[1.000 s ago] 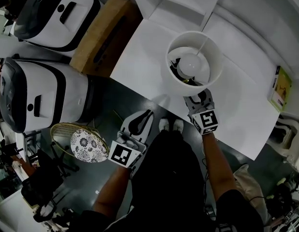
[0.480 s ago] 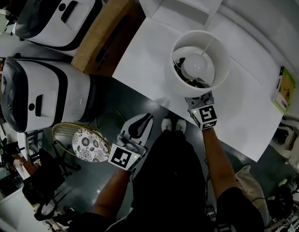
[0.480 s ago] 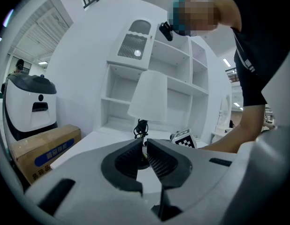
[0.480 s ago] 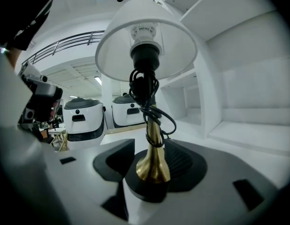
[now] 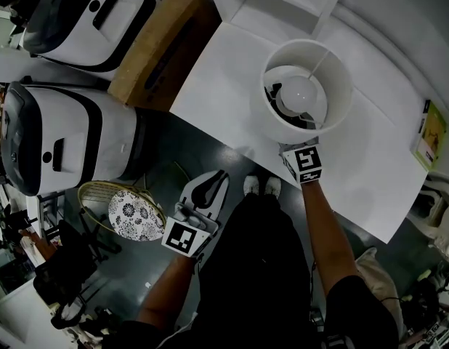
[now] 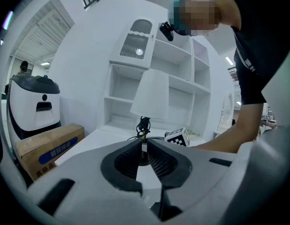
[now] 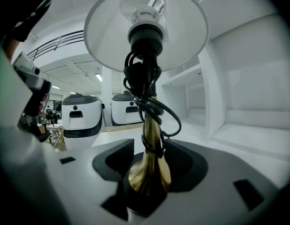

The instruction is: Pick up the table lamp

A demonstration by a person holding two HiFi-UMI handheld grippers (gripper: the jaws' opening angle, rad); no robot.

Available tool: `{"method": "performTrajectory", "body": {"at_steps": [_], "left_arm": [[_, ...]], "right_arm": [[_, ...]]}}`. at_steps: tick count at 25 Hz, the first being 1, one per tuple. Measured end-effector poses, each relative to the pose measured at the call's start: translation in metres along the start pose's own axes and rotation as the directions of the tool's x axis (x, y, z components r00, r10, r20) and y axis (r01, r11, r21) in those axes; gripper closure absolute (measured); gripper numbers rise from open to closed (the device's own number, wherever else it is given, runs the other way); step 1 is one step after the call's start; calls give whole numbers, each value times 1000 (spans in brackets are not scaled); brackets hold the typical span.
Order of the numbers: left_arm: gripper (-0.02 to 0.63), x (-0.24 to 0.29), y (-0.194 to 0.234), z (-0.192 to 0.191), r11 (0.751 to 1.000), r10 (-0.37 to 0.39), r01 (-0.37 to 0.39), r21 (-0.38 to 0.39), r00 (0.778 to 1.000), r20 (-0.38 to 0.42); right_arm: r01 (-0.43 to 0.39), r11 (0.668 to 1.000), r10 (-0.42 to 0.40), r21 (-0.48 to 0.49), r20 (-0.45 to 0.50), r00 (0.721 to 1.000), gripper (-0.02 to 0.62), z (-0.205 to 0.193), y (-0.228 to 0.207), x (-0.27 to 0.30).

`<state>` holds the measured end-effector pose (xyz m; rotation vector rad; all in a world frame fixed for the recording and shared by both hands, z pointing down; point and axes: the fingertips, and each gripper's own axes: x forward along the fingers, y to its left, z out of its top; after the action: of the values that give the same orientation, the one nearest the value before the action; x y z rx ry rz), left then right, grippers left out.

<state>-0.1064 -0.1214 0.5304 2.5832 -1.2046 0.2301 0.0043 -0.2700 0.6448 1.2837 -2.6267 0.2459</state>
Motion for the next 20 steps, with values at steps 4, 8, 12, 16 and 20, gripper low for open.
{"method": "performTrajectory", "body": {"at_steps": [4, 8, 12, 16, 20], "left_arm": [[586, -1, 1, -5, 1000, 3, -3, -9, 1000, -15], [586, 1, 1, -7, 1000, 0, 0, -12, 1000, -19], [586, 4, -3, -8, 1000, -8, 8, -12, 1000, -24], [586, 8, -7, -7, 1000, -16, 15, -11, 999, -29], [586, 11, -7, -8, 1000, -15, 14, -19, 999, -34]], "right_arm": [[16, 1000, -16, -7, -6, 1000, 411, 3, -3, 6], [25, 1000, -26, -10, -18, 1000, 422, 2, -6, 7], [32, 999, -32, 0, -44, 999, 437, 0, -7, 8], [26, 1000, -26, 9, -61, 998, 436, 2, -5, 9], [35, 999, -36, -17, -55, 998, 437, 1, -6, 11]]}}
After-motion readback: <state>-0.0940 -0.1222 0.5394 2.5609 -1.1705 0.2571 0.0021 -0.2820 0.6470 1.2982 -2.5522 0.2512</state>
